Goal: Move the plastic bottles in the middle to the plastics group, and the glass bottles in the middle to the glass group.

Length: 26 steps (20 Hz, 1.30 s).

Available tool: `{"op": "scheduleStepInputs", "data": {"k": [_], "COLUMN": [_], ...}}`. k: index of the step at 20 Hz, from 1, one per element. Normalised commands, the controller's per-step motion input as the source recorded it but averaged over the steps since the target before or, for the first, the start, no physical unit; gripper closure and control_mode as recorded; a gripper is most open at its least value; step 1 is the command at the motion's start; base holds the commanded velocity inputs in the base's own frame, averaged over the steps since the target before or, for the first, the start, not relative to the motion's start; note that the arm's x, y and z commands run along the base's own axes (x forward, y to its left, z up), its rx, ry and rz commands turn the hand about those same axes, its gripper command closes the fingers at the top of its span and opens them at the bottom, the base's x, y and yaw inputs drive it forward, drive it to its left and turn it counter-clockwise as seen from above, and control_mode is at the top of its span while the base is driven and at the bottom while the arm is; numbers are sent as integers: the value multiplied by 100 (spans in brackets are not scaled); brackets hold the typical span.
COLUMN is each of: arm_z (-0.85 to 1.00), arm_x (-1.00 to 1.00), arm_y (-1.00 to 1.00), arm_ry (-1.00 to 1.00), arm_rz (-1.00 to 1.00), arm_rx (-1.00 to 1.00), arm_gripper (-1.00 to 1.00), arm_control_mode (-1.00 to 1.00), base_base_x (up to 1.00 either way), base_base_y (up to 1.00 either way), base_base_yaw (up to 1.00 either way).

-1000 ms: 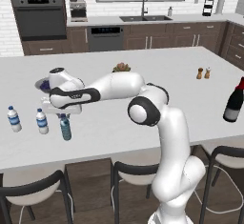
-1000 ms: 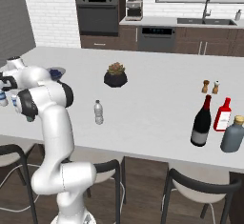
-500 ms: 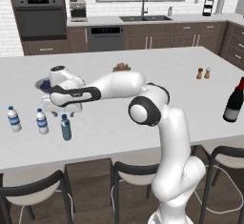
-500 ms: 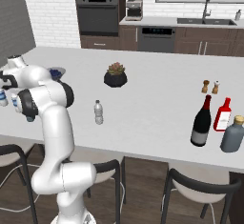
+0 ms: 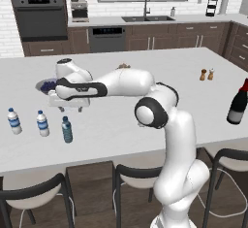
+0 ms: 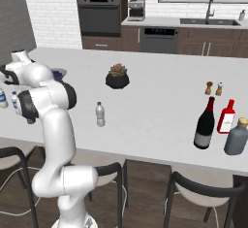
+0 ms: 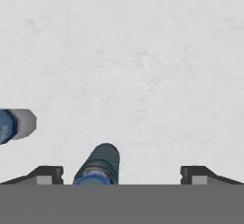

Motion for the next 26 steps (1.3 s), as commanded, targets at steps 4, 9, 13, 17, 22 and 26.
{"op": "scheduleStepInputs", "data": {"k": [4, 9, 13, 17, 22, 26], "arm_z": [0, 13, 12, 11, 2, 6], "arm_x": [2, -38, -54, -44, 8, 31], "arm_y": [-95, -100, -100, -100, -99, -89], "arm_ry": [0, -2, -7, -3, 15, 22], "arm_rz": [0, 11, 19, 18, 7, 1], "arm_rx": [-3, 0, 0, 0, 0, 0], "arm_gripper": [-100, -100, -100, -100, -100, -100], "arm_control_mode": [-100, -100, -100, -100, -100, -100], "base_base_x": [0, 0, 0, 0, 0, 0], "base_base_y": [0, 0, 0, 0, 0, 0], "base_base_yaw": [0, 0, 0, 0, 0, 0]}}
